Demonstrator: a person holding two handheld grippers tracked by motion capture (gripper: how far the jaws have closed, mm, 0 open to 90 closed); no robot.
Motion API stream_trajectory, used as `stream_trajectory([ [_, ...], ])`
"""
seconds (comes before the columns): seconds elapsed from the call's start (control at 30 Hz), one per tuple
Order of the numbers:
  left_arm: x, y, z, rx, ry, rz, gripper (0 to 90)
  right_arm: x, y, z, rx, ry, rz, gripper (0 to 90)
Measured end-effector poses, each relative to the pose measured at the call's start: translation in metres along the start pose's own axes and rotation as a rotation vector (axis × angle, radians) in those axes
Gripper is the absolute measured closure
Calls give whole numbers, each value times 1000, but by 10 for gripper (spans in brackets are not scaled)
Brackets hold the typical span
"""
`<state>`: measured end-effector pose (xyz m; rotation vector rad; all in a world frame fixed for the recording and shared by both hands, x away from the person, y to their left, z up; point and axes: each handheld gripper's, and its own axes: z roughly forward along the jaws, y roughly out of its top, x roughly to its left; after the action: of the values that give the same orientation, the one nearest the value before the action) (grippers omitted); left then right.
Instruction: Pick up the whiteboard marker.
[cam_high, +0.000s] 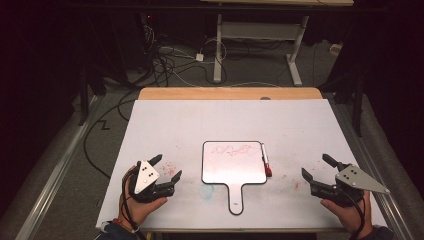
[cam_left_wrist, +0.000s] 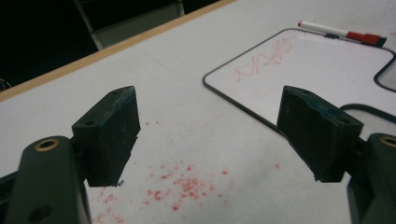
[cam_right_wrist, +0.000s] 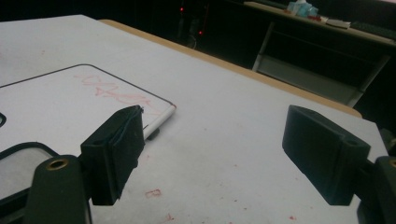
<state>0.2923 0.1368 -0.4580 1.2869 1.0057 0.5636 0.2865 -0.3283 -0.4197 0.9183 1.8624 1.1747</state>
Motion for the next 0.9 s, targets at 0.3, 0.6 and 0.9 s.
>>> stream_trajectory([
  [0.3,1,-12,4,82,11,30,198,1,-1,14,76,102,17,234],
  [0.6,-2,-17,8,124,-7,45,200,3,1,27,144,142,17,286],
  [0.9,-2,-21,11,148,-7,54,197,5,17,70,307,231,109,377],
])
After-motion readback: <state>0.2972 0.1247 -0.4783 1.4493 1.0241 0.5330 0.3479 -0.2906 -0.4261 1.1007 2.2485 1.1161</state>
